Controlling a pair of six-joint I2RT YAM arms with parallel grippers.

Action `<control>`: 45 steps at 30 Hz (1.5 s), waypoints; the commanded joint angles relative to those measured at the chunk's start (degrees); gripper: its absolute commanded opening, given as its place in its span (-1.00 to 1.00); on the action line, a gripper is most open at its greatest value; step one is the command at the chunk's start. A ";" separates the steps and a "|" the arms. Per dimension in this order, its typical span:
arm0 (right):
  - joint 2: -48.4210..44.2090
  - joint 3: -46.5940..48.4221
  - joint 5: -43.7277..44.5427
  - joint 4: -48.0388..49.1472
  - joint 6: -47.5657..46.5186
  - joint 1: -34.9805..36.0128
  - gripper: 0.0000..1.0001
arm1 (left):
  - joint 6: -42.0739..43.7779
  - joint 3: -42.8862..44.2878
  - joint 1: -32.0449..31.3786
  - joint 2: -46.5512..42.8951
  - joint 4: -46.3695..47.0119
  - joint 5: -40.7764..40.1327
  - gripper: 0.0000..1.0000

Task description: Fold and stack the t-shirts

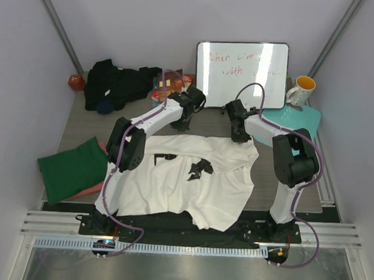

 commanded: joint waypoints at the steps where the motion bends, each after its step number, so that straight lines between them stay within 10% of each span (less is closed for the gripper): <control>1: -0.08 -0.51 1.13 0.87 0.06 -0.18 -0.70 | 0.68 1.30 -1.80 2.77 1.08 3.54 -0.68; 8: 0.36 -0.86 1.05 0.78 -0.38 -0.19 -0.70 | -0.99 -1.42 -2.69 6.11 3.53 5.83 -0.72; 10: 0.71 -0.86 0.87 0.70 -0.55 -0.36 -0.71 | -1.95 -2.39 -2.77 7.33 4.24 5.66 -1.00; 17: 0.89 -0.77 2.89 -1.23 0.41 -1.76 -0.98 | -6.26 -1.51 -2.51 9.98 1.61 1.71 -0.99; 45: -0.87 -4.64 2.72 -4.84 4.37 -6.25 -0.98 | -5.74 -4.77 1.18 9.71 2.14 -0.32 -0.99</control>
